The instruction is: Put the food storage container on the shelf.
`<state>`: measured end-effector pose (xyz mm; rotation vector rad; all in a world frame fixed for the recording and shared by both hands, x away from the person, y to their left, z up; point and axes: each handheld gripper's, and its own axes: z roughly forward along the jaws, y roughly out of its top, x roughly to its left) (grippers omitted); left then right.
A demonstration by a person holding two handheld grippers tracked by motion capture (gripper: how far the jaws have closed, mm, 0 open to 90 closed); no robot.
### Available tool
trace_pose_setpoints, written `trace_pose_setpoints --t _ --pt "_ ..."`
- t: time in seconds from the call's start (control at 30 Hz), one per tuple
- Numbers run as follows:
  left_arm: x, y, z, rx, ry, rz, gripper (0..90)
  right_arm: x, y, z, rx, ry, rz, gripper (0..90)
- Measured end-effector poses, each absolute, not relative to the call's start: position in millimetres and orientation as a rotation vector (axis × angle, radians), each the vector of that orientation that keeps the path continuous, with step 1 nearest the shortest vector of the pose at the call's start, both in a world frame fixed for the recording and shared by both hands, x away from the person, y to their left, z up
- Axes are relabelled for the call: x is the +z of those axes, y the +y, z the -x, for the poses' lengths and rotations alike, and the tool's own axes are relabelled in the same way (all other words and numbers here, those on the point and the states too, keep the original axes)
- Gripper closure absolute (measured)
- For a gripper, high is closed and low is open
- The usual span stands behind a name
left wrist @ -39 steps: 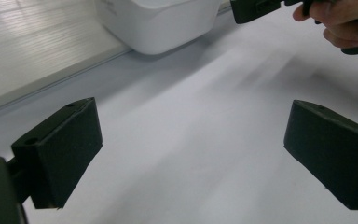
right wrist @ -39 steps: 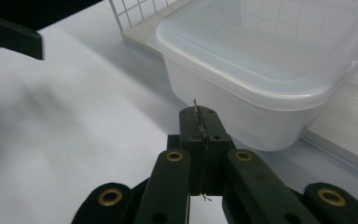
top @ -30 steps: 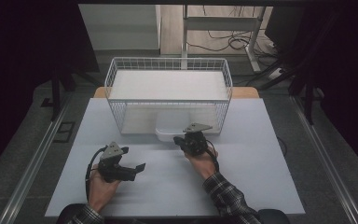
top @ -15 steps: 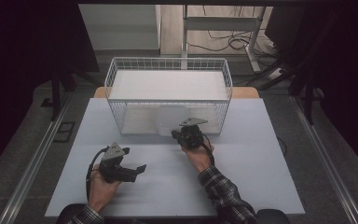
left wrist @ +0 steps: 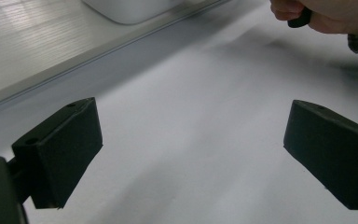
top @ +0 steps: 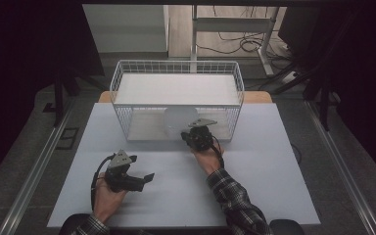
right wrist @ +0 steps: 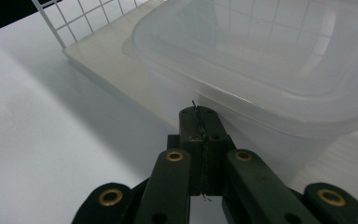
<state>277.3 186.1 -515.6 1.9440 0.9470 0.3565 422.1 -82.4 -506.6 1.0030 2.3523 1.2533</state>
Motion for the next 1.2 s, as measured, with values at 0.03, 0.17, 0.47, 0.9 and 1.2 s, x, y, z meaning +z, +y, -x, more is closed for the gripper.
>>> trace_pose_setpoints --t 0.03,0.17,0.47,0.9,1.2 --pt "-516 186 -277 0.356 0.947 -1.944 4.0 -507 -81 -423 1.255 2.347 -1.000 89.3" --pt "-516 186 -277 0.353 0.945 -1.949 4.0 -508 -78 -427 1.253 2.334 -1.018 89.3" --pt "-516 185 -278 0.348 0.943 -1.950 4.0 -511 -74 -435 1.253 2.317 -1.042 89.3" --pt "-516 185 -277 0.356 0.938 -1.952 4.0 -505 -75 -427 1.269 2.318 -1.029 76.0" --pt "-516 184 -277 0.353 0.936 -1.950 3.9 -493 -83 -408 1.280 2.308 -0.976 42.9"
